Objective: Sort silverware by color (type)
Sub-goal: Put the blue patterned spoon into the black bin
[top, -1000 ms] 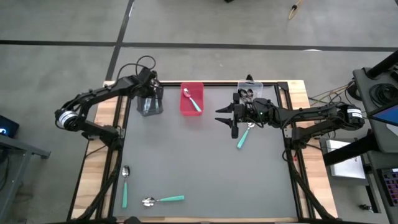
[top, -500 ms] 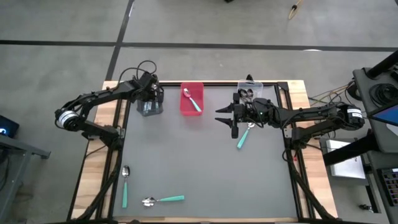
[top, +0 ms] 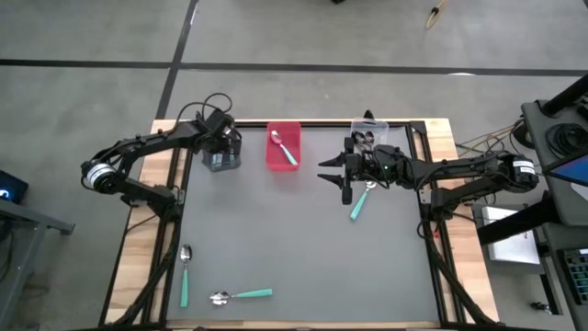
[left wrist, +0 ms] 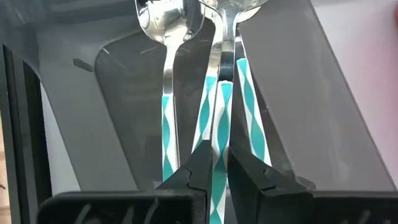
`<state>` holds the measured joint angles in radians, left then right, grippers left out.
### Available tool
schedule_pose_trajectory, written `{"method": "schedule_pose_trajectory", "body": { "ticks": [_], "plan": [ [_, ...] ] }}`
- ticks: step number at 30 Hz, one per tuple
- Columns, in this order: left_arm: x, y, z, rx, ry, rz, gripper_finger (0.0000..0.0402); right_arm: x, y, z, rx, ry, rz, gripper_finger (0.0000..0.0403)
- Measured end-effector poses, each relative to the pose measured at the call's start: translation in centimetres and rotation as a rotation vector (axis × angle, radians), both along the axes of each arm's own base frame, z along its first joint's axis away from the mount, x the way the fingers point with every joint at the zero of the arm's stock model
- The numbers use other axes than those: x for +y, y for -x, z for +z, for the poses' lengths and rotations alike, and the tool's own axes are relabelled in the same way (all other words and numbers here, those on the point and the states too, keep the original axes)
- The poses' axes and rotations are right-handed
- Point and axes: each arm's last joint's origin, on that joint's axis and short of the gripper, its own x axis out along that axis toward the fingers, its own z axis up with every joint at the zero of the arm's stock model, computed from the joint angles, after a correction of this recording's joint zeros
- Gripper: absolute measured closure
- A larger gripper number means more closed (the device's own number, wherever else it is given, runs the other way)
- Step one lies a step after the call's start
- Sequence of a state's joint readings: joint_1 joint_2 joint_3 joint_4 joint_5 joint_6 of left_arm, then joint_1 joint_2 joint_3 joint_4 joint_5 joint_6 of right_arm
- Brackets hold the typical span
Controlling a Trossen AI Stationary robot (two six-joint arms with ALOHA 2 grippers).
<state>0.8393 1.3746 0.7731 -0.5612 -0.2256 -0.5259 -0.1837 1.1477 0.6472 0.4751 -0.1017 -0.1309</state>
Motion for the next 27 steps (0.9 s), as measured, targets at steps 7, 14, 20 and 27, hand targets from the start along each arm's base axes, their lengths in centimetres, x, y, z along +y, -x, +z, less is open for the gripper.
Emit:
{"method": "schedule_pose_trajectory", "body": {
  "ticks": [7, 14, 20, 27],
  "plan": [
    [-0.16, 0.06, -0.07, 0.009, 0.014, 0.004, 0.0372, 0.00, 0.00, 0.00, 0.000, 0.000, 0.000, 0.0264],
    [-0.16, 0.05, -0.07, 0.009, 0.014, 0.004, 0.0370, -0.01, 0.00, 0.00, 0.000, 0.000, 0.000, 0.0264],
    [-0.16, 0.05, -0.07, 0.009, 0.014, 0.004, 0.0369, 0.00, 0.00, 0.00, 0.000, 0.000, 0.000, 0.0264],
    [-0.17, 0.06, -0.07, 0.009, 0.014, 0.004, 0.0369, -0.01, 0.00, 0.00, 0.000, 0.000, 0.000, 0.0264]
  ]
}}
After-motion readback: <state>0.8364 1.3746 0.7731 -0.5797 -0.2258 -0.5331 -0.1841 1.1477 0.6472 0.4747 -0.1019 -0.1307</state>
